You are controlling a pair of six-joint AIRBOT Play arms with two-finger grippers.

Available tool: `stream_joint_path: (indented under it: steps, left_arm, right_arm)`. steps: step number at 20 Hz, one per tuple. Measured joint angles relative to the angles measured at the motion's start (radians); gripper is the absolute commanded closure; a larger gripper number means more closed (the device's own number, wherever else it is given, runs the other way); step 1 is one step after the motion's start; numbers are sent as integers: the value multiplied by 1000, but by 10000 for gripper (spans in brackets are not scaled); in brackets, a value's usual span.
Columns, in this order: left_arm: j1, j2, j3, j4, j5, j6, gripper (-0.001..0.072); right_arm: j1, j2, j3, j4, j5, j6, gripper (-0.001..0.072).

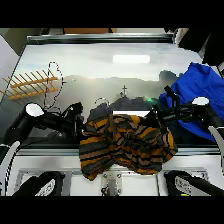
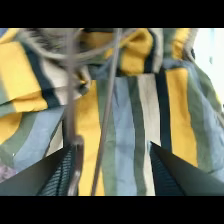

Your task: Fold the clothes and pants, and hang the long-sleeved shirts on hangers.

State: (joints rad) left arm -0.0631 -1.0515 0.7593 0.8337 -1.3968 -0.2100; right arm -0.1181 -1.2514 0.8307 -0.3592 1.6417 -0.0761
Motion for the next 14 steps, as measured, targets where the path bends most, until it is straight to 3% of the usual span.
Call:
stream_joint_path:
  steps: [7, 11, 14]
  left_arm:
    - [226, 130, 0, 6, 59, -211, 225]
    - [396, 281, 0, 6, 127, -419, 226]
    - [446, 386, -1, 22, 151, -579, 225]
  right_arm:
    - [-1, 3, 0, 5, 4, 8, 707]
    - [-3, 27, 6, 18, 4, 30, 707]
    - [-4, 75, 9, 43, -40, 62, 708]
